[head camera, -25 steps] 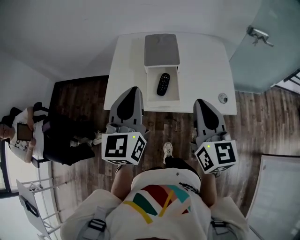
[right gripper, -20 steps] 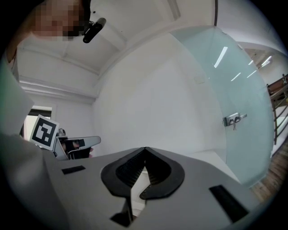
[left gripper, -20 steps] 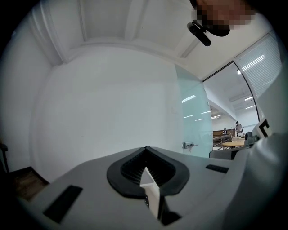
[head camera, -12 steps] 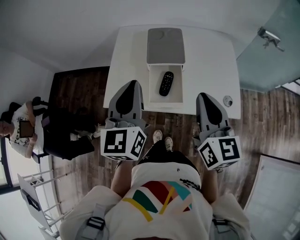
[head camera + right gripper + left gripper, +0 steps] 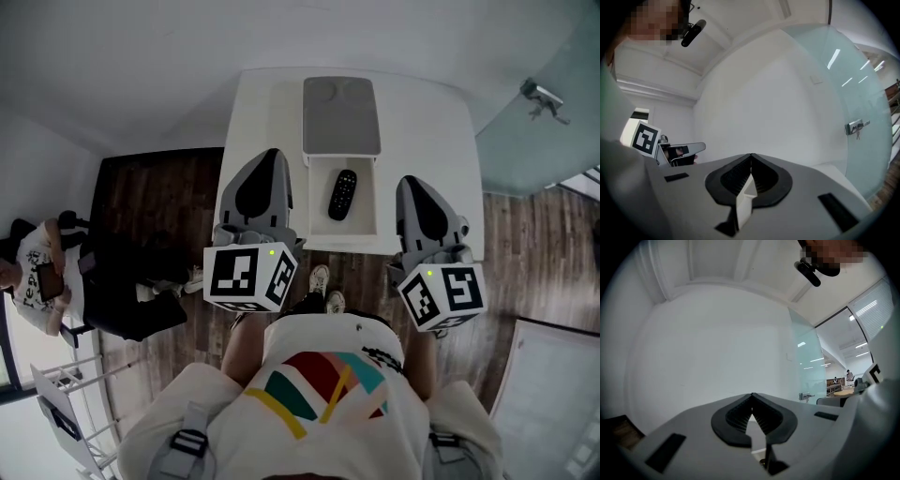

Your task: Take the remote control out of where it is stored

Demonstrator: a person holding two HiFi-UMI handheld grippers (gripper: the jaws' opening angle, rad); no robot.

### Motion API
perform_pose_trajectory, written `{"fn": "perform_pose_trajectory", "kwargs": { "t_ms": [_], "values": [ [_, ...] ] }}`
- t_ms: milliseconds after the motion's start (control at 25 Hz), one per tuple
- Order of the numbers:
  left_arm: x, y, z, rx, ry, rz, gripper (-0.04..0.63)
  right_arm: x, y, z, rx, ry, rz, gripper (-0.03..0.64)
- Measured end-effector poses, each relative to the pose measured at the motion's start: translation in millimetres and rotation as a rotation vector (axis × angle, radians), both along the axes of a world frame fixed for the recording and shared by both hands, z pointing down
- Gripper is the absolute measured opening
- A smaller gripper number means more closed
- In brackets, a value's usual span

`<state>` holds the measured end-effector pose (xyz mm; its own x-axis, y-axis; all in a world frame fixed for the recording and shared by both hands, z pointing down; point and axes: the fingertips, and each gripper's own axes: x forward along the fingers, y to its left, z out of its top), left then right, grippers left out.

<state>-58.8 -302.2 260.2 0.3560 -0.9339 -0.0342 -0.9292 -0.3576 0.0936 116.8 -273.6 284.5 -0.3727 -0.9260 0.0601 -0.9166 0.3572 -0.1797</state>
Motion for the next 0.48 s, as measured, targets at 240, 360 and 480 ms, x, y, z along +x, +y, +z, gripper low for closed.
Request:
{"fn": "perform_pose_trajectory", "kwargs": {
  "t_ms": [240,360,480],
  "values": [
    [-17.6,-22.0,9.8,-0.020,0.006,0.019,0.006,-28.8,-23.0,6.6,-0.017,-0.018,-0.019,0.000],
    [-16.4,-29.8,16.3,-0.029,0.006,0.049,0.006,-35.7,-33.2,14.7,-0.041,-0.034,-0.016,0.000],
    [-15.8,-36.4,21.2,-0.033,-0.004,0.079,0.006,-41.8,-41.2,21.5,-0.063,-0.029,0.004,0.000]
  ]
}}
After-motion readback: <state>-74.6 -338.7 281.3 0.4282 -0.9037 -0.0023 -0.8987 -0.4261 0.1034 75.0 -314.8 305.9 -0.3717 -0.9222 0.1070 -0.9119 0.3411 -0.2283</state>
